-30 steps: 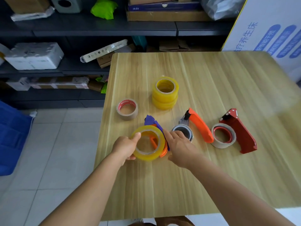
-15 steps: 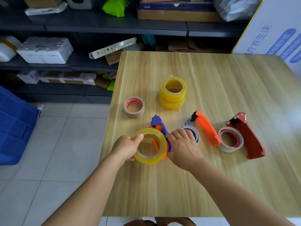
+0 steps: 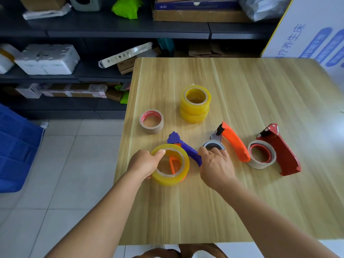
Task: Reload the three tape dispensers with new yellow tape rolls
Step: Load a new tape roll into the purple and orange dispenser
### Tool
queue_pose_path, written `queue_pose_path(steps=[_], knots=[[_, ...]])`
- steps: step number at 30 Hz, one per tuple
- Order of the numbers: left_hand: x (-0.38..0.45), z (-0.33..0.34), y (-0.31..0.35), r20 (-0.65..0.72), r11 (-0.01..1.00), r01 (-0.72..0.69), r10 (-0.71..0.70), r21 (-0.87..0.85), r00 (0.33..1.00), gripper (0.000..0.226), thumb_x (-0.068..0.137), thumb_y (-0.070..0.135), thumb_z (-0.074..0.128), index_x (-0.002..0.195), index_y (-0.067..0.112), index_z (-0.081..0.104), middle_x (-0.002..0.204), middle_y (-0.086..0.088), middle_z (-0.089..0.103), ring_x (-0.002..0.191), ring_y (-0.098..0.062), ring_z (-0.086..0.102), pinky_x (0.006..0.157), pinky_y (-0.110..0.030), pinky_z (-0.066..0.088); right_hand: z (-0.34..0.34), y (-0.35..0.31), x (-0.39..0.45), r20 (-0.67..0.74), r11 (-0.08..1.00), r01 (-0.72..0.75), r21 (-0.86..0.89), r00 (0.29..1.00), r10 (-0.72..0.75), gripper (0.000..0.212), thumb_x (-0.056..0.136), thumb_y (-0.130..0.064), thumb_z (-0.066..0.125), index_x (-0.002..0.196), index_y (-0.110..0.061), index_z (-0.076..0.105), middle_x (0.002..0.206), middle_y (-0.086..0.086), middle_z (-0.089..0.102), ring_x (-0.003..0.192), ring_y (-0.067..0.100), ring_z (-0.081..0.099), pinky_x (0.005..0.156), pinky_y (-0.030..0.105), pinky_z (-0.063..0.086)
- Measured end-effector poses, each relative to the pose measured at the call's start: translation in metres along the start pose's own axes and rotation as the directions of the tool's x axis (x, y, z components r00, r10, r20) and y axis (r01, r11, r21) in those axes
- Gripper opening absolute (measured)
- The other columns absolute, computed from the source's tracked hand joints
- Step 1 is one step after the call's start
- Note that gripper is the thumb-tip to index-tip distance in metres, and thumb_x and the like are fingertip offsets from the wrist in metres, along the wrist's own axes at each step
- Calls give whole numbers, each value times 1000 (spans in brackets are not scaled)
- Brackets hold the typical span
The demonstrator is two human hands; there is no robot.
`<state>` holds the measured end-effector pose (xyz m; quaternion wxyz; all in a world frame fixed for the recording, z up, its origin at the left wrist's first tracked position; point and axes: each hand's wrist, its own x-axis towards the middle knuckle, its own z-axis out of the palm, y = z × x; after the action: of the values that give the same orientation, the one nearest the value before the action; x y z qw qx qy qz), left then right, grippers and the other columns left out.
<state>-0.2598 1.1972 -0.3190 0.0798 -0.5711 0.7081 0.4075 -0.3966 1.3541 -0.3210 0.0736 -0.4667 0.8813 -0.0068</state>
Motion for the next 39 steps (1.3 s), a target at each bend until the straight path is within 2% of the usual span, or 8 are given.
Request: queue_pose_path(steps=[7, 15, 20, 22, 25, 30, 33, 39], knots=[[-4, 10, 4, 65, 979, 26, -13, -203, 998, 48, 85, 57, 57, 84, 10, 58, 82, -5, 62, 72, -23, 63, 53, -29, 56, 2, -10, -2, 34, 1000, 23, 6, 999, -23, 22, 85, -13, 43, 107, -16, 41, 92, 3, 65, 95, 24, 52, 78, 30, 29], [-1, 24, -5, 60, 995, 100, -98, -28, 993, 59, 87, 61, 50, 108, 7, 58, 98, -6, 63, 78, -24, 63, 74, -39, 61, 3, -15, -3, 46, 1000, 0, 5, 999, 0, 17, 89, -15, 44, 106, -18, 41, 98, 0, 60, 91, 22, 48, 76, 31, 30], [-1, 21, -13, 69, 976, 120, -109, -184, 992, 58, 93, 59, 37, 123, 15, 57, 110, -4, 62, 80, -23, 64, 69, -33, 59, 6, -45, -11, -104, 985, 159, 70, 983, -151, 33, 82, -29, 48, 110, -17, 58, 100, 1, 59, 93, 26, 56, 83, 36, 43], [-2, 18, -18, 108, 940, 174, -149, -293, 983, 48, 96, 51, 31, 104, 15, 62, 100, -4, 64, 81, -25, 66, 77, -37, 60, 7, -64, -13, 23, 971, 209, 120, 977, -213, 41, 88, -44, 47, 118, -16, 54, 112, 2, 60, 107, 26, 53, 96, 36, 36], [-4, 15, -28, 162, 889, 208, -154, -409, 975, 39, 99, 30, 31, 122, 15, 58, 109, -8, 66, 91, -25, 67, 82, -37, 59, 17, -85, -13, 206, 979, 176, 107, 959, -195, 66, 87, -49, 52, 137, -9, 35, 129, 7, 56, 123, 27, 46, 111, 37, 22], [-10, 18, -48, 215, 882, 68, 38, -466, 976, 46, 91, 1, 37, 129, 16, 57, 115, -1, 67, 104, -16, 62, 96, -35, 52, 30, -91, -13, 190, 977, 81, 196, 975, -119, 68, 88, -25, 56, 143, -9, 20, 118, 8, 62, 117, 25, 51, 113, 30, 24], [-13, 18, -54, 136, 888, -111, 191, -447, 972, 47, 87, 3, 56, 131, 17, 58, 119, 2, 67, 106, -11, 62, 97, -30, 50, 19, -80, -12, 205, 923, -18, 385, 977, -67, 59, 86, -22, 59, 136, -12, 30, 112, 7, 62, 111, 27, 51, 93, 26, 36], [-18, 14, -39, -28, 830, -385, 409, -405, 912, 34, 74, 19, 77, 104, 30, 63, 113, 8, 63, 105, -7, 59, 93, -24, 49, -6, -53, -8, 338, 761, -223, 610, 941, 4, 73, 81, -25, 66, 146, -23, 31, 134, 2, 51, 118, 20, 52, 88, 24, 42]])
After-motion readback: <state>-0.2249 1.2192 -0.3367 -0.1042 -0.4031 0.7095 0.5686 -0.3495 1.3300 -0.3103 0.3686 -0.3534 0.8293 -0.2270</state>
